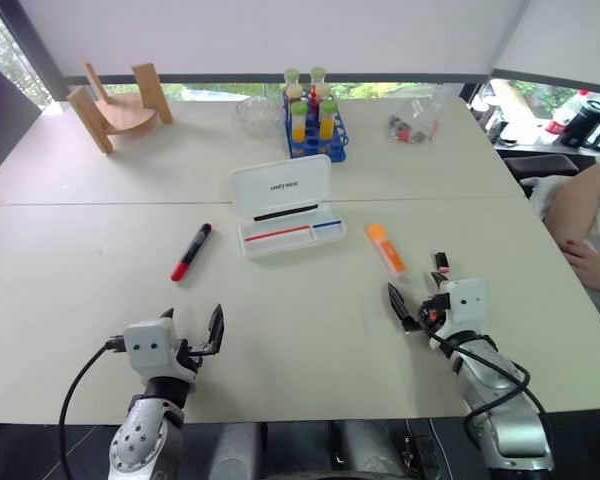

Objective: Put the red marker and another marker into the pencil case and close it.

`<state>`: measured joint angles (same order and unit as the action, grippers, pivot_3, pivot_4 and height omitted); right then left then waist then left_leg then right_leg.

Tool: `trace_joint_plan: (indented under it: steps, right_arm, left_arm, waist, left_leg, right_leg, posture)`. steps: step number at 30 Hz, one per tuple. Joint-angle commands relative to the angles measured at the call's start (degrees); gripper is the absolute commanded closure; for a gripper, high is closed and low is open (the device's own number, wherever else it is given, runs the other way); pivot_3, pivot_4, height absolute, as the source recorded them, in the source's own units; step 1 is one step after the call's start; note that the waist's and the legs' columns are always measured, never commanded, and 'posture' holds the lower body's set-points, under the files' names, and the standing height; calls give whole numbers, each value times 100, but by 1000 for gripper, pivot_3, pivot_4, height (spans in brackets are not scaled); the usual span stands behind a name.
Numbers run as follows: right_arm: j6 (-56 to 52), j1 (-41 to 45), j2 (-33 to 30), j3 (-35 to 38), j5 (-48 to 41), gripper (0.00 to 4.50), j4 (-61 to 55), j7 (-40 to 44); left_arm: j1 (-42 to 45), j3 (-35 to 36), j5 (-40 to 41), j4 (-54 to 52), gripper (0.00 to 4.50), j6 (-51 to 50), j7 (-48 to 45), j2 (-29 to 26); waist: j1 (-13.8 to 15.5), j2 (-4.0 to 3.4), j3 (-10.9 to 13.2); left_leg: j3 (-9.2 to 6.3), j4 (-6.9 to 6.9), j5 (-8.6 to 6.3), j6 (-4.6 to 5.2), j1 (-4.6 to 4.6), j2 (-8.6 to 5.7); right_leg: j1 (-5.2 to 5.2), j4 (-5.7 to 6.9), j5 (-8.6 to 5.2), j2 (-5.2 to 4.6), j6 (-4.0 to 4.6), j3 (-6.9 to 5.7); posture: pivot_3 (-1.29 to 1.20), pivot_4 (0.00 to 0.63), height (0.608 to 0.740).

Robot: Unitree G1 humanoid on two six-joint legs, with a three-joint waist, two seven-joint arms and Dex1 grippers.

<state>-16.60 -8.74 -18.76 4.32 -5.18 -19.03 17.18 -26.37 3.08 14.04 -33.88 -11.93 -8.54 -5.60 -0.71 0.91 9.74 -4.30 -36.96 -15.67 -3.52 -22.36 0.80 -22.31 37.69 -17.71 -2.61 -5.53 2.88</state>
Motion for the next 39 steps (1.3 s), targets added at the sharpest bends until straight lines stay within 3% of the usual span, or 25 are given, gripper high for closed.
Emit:
trace_joint_plan:
  steps: [1, 7, 9, 12, 19, 25, 31, 32, 34, 39]
  right_arm:
    - [-128, 248, -409, 110, -298, 0, -555, 512]
    - [-911, 1079, -1467, 224, -1216, 0, -851, 1802]
    - [-1316, 1437, -1867, 221, -1584, 0, -787, 2283]
    - [-1762, 1956, -2559, 196, -2003, 0, -638, 3048]
    - [-2322, 2562, -3335, 391, -2539, 0, -612, 3685]
    - [-2331, 2684, -3284, 517, -2456, 0, -728, 3341]
    - [-2397, 2832, -3229, 551, -2563, 0, -761, 3153]
    - [-2389, 2837, -3237, 533, -2553, 0, -774, 3139]
    - [-2400, 2882, -3221, 510, -2571, 0, -779, 3101]
    - [-2394, 2975, -3187, 435, -2567, 0, -742, 3052]
  left_arm:
    - [653, 285, 429, -249, 32, -98, -714, -680]
    - [2469, 480, 1376, 756, 32, -786, -2610, -2405]
    - [3116, 317, 1651, 1380, 32, -1056, -3327, -2757]
    - [4092, -220, 1445, 2564, 32, -872, -4462, -3007]
    - [5754, -1023, 736, 4898, 32, 5, -5909, -2765]
    - [6403, -1462, 90, 6241, 32, 774, -6382, -2325]
    - [6783, -1495, -425, 7366, 32, 1446, -6229, -2028]
    - [6814, -1479, -464, 7465, 542, 1512, -6216, -1999]
    - [6824, -1447, -460, 7552, 1147, 1519, -6275, -1962]
    - [6585, -1401, -349, 7164, 3583, 1288, -6580, -2127]
  waist:
    - [-4, -14, 9]
    - [-12, -30, 17]
    - [-12, -37, 23]
    - [2, -44, 28]
    - [-11, -40, 37]
    - [-13, -40, 38]
    - [-8, -38, 39]
    - [-7, -38, 39]
    - [-22, -38, 39]
    - [-25, -39, 39]
  left_leg:
    - [0, -1, 0, 0, 0, 0]
    - [0, -3, 1, 1, 3, -1]
    - [0, -1, 1, 1, 0, -2]
    - [-1, -2, 1, 2, -1, -4]
    - [-8, 2, -11, 22, -14, -5]
    - [-7, -2, -13, 26, -16, -6]
    - [-9, -10, -12, 25, -15, -6]
    - [-9, -11, -12, 25, -15, -6]
    - [-9, -10, -12, 25, -15, -6]
    - [-10, -10, -12, 25, -15, -6]
  right_leg:
    - [0, 0, 1, 0, 0, -1]
    - [3, 2, 6, 3, -4, -3]
    - [1, 2, 14, 3, -19, -5]
    - [2, 2, 16, 2, -24, -8]
    - [-13, 2, 15, 2, -29, -18]
    - [-13, 4, 15, 0, -32, -17]
    - [-12, 13, 17, 0, -34, -17]
    - [-12, 14, 17, 0, -34, -17]
    - [-13, 14, 16, 0, -35, -16]
    - [-17, 22, 16, 1, -35, -16]
  posture:
    - [0, 150, 740]
    - [0, 150, 740]
    - [0, 150, 740]
    - [0, 150, 740]
    - [0, 150, 740]
    - [0, 150, 740]
    - [0, 150, 740]
    - [0, 150, 740]
    - [0, 150, 740]
    - [0, 150, 740]
